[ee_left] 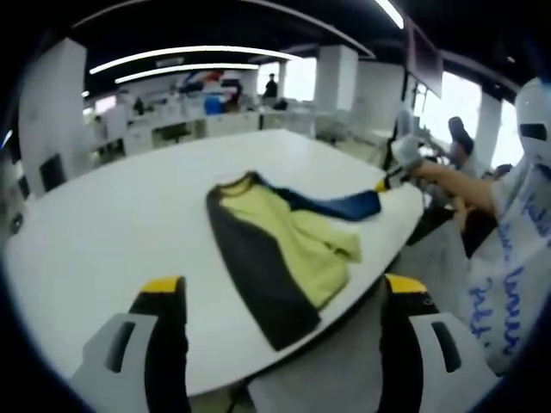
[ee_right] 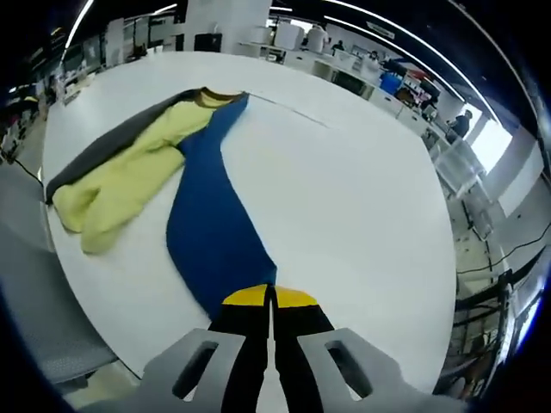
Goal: Fold the garment on the visible template until the final outline fits inside the template.
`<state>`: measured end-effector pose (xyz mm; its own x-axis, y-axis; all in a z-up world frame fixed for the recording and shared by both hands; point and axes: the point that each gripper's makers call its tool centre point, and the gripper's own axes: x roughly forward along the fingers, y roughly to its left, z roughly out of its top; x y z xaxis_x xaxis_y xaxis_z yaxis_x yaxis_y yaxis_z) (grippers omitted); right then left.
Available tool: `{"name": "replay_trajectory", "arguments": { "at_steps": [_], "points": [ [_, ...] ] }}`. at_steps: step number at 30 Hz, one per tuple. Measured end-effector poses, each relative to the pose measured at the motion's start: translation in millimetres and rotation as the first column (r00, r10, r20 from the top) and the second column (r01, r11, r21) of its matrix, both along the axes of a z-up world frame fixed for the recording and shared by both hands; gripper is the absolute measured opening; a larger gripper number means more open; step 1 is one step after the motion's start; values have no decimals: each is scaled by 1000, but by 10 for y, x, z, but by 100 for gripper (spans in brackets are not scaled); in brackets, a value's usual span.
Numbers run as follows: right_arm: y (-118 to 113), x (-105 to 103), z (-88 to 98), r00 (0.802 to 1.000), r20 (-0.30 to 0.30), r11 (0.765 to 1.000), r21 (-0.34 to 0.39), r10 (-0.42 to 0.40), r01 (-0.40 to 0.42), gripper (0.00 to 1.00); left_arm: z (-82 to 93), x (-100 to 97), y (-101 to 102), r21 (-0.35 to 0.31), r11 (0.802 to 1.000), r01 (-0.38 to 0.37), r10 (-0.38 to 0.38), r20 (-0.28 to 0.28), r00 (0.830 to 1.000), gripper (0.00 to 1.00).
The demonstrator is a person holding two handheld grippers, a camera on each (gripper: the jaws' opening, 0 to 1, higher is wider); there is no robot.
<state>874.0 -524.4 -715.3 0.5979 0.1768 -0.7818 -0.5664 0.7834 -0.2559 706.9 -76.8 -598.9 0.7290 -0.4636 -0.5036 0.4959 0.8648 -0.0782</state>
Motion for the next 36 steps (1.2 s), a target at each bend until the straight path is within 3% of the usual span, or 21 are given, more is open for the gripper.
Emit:
{"name": "replay_trajectory", "arguments": {
  "at_steps": [9,17,29,33,36],
  "points": [
    [-374,238,-58,1000,-1,996,-84,-10,10,1,-21,-22,40,3,1000,-23,23,-11,1000,89],
    [-747,439,-75,998,8,993,-102,-63,64,1,-39,-2,51,0,999,-36,36,-18,999,89],
    [-955,435,-156,993,16,985,-132,-114,115,1,-23,25,21,4,1000,-23,23,-22,1000,88],
    [-1087,572,-126,992,25,983,-132,-127,130,1,-24,40,-7,5,1000,-16,16,-24,1000,88],
    [-1152,557,-118,988,29,980,-129,-152,154,1,-36,43,-32,5,1000,-10,10,-28,1000,88]
  ]
}}
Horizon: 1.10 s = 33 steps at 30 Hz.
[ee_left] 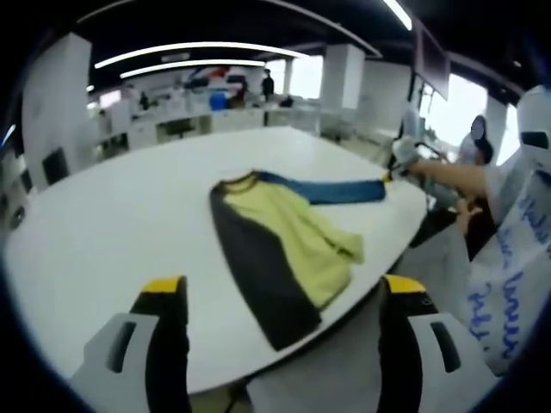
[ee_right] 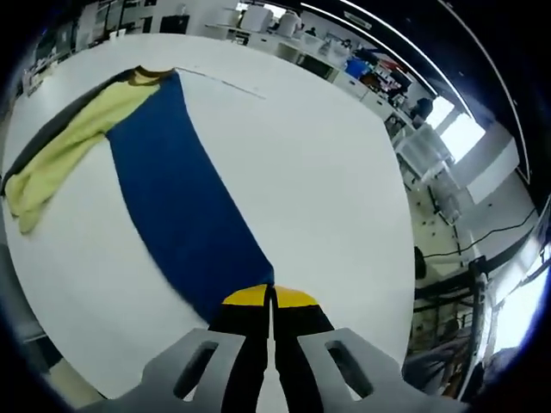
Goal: Fold the garment on the visible template until the final outline fits inside the template.
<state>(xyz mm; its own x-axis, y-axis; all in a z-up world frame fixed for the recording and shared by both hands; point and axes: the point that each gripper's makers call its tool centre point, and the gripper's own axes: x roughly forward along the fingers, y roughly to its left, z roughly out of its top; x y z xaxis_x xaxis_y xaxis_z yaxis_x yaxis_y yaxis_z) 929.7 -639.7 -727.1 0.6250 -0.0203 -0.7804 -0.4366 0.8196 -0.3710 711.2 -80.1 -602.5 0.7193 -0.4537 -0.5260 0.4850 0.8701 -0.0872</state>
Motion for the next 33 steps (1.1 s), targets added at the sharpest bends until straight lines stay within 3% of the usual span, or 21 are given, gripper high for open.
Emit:
{"name": "replay_trajectory", "arguments": {
  "at_steps": [3,7,20,33],
  "points": [
    [-118,120,-29,1000,-3,1000,-2,-15,15,1,2,-8,-14,1,1000,5,-5,1,1000,88],
    [-146,76,-56,1000,-6,1000,-7,-26,26,1,11,-13,5,2,1000,-5,5,1,1000,88],
    [-288,226,-279,997,-25,997,0,-72,72,1,60,5,-12,17,1000,4,-4,-3,1000,87],
    [-264,219,-358,996,-38,997,-16,-77,76,1,82,33,-53,23,1000,13,-13,-2,1000,86]
  ]
}}
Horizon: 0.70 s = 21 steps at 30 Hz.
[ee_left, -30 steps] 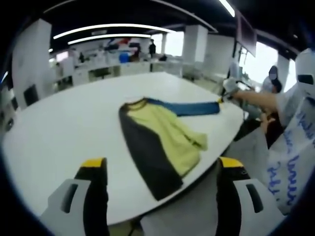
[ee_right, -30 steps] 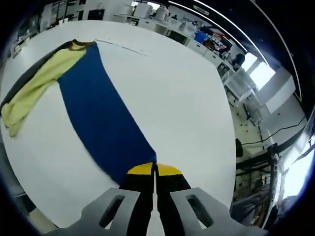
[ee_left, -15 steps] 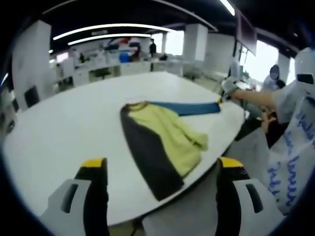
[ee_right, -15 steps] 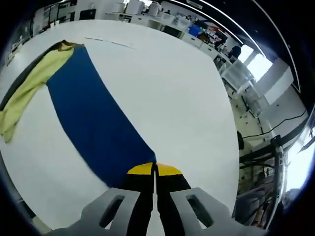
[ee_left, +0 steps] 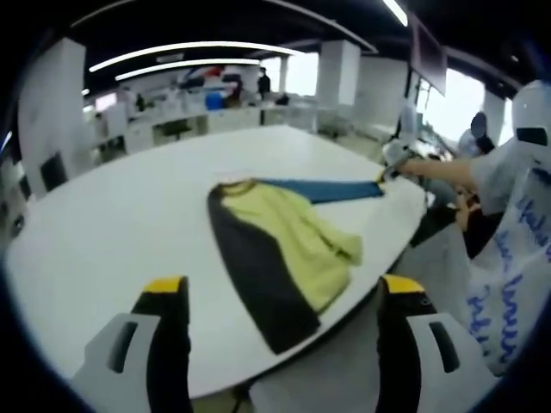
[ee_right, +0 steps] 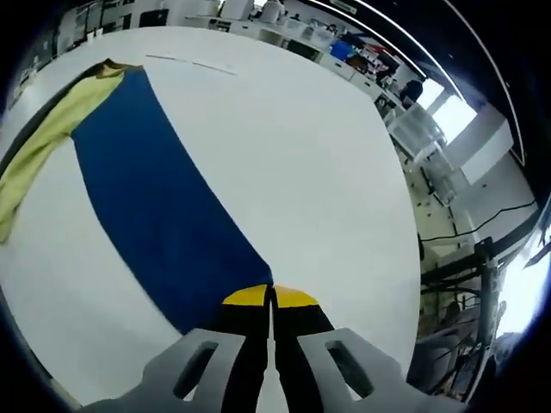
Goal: Fold the garment on the visible template until the final outline fits inside the template.
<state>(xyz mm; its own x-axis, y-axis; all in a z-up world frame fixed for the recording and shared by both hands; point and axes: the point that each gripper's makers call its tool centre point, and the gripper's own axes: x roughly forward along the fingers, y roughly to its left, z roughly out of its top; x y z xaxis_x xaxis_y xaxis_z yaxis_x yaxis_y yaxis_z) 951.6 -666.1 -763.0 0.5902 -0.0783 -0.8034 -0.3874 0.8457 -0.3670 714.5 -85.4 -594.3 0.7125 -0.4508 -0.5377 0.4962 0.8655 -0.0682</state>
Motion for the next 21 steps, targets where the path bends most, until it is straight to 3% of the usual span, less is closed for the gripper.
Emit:
{"name": "replay_trajectory", "arguments": {
  "at_steps": [21],
  "points": [
    [-30,44,-115,1000,2,1000,12,-9,9,1,-22,-15,26,-8,1000,-21,21,-2,1000,86]
  ]
}}
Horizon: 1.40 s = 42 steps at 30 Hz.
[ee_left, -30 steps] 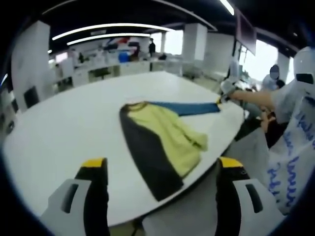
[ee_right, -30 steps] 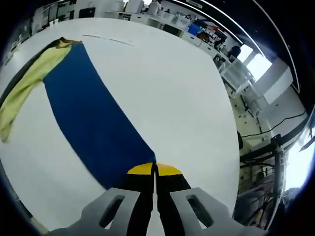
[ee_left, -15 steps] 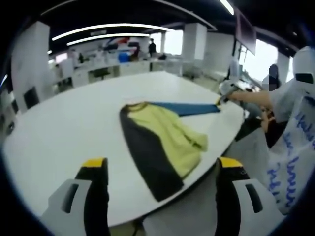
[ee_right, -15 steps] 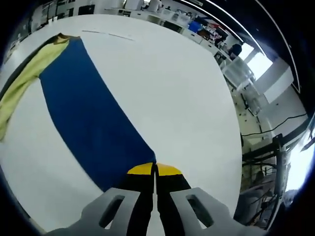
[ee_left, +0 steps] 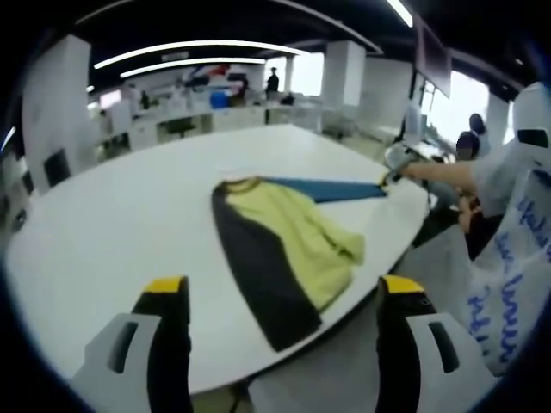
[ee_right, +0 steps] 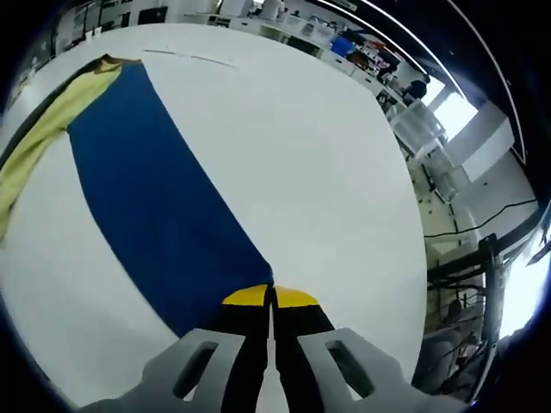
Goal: Fold the garment on the visible template until the final outline fits inside the template.
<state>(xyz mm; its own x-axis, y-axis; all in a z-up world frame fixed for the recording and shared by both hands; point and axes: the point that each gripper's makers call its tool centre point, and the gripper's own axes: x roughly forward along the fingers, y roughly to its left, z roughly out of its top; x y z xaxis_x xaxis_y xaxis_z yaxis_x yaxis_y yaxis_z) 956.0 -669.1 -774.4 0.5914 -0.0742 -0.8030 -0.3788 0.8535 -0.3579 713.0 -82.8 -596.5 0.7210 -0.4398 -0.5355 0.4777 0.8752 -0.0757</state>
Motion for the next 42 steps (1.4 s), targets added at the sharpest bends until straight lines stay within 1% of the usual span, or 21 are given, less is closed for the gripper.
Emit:
{"name": "replay_trajectory", "arguments": {
  "at_steps": [6,8,9,11,13,16,19,21,22,23,26,31,33,34,36,38,39,42],
  "points": [
    [10,4,14,1000,20,1000,11,-8,8,2,-22,18,-12,1,1000,9,-9,-5,1000,85],
    [1,37,65,999,45,1000,18,-15,14,3,-16,27,-15,2,1000,11,-11,-2,1000,85],
    [2,57,93,998,60,999,35,-23,21,3,-13,31,-15,2,1000,12,-12,1,1000,85],
    [40,63,154,995,89,997,67,-47,41,8,-7,34,-15,0,1000,11,-11,3,1000,85],
    [41,108,207,993,114,996,86,-45,35,11,-5,33,-17,0,1000,11,-11,5,1000,85],
    [119,103,280,989,143,992,120,-43,26,14,-7,25,-22,1,1000,12,-12,6,1000,85],
    [202,70,286,989,143,991,132,-34,15,20,-7,22,-21,-4,1000,12,-12,9,1000,85],
    [256,40,278,989,143,991,133,-24,5,22,0,17,-14,-5,1000,12,-12,13,1000,85],
    [254,65,286,989,146,991,132,-19,0,23,5,15,-10,-7,1000,12,-12,16,1000,85],
    [252,97,300,989,149,991,131,-15,-4,24,11,12,-6,-8,1000,11,-11,18,1000,85],
    [351,60,359,987,160,991,137,-10,-12,28,18,-2,17,-8,1000,7,-7,25,1000,85],
    [497,45,458,981,193,985,169,-7,-26,38,29,-14,50,-13,1000,-5,6,36,999,85],
    [557,27,475,981,194,982,187,-6,-31,42,42,-14,58,-17,1000,-8,9,44,999,85],
    [630,-8,484,982,190,978,207,-2,-38,45,43,-15,58,-18,1000,-8,9,45,999,85],
    [727,-88,479,984,177,974,225,-4,-36,50,40,-18,63,-19,1000,-10,11,46,999,85],
    [779,-137,480,984,177,973,226,0,-40,52,35,-26,67,-19,1000,-8,9,47,999,85],
    [775,-100,478,984,180,973,225,5,-46,53,34,-31,69,-19,1000,-8,9,47,999,85],
    [848,-149,488,985,171,964,260,3,-48,60,37,-43,81,-24,1000,-8,10,51,999,85]
  ]
}}
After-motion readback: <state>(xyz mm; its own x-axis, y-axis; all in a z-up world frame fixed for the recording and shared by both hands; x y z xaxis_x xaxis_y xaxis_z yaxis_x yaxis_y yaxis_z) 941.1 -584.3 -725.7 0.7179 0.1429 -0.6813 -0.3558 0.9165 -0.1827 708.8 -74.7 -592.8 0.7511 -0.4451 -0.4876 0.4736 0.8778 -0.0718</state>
